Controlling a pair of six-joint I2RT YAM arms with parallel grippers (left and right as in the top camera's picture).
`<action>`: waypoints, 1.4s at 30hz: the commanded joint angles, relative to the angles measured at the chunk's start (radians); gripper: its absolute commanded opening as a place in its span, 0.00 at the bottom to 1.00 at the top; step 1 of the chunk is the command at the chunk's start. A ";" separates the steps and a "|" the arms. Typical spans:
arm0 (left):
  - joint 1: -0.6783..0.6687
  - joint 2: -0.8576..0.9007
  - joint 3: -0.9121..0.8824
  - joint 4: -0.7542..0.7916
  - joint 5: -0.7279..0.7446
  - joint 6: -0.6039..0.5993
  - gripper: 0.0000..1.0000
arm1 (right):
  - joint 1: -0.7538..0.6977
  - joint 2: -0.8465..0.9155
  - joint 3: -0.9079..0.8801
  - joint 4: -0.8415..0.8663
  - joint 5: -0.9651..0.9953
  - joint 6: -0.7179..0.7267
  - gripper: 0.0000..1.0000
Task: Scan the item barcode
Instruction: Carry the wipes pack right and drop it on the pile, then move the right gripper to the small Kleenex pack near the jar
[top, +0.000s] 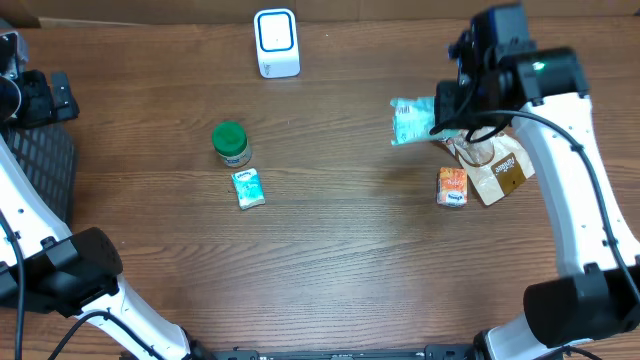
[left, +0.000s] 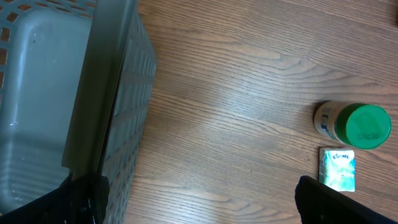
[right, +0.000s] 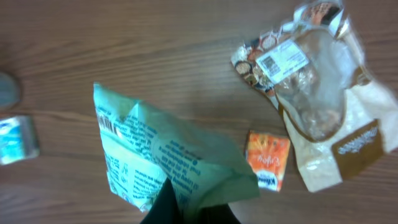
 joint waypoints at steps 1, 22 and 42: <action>0.005 -0.024 0.019 0.001 0.000 0.021 1.00 | -0.047 0.000 -0.109 0.065 -0.022 0.017 0.04; 0.005 -0.024 0.019 0.001 0.000 0.021 0.99 | -0.295 0.064 -0.377 0.302 -0.017 0.061 0.48; 0.005 -0.024 0.019 0.001 0.000 0.021 1.00 | -0.239 0.062 0.027 -0.092 -0.222 0.061 0.82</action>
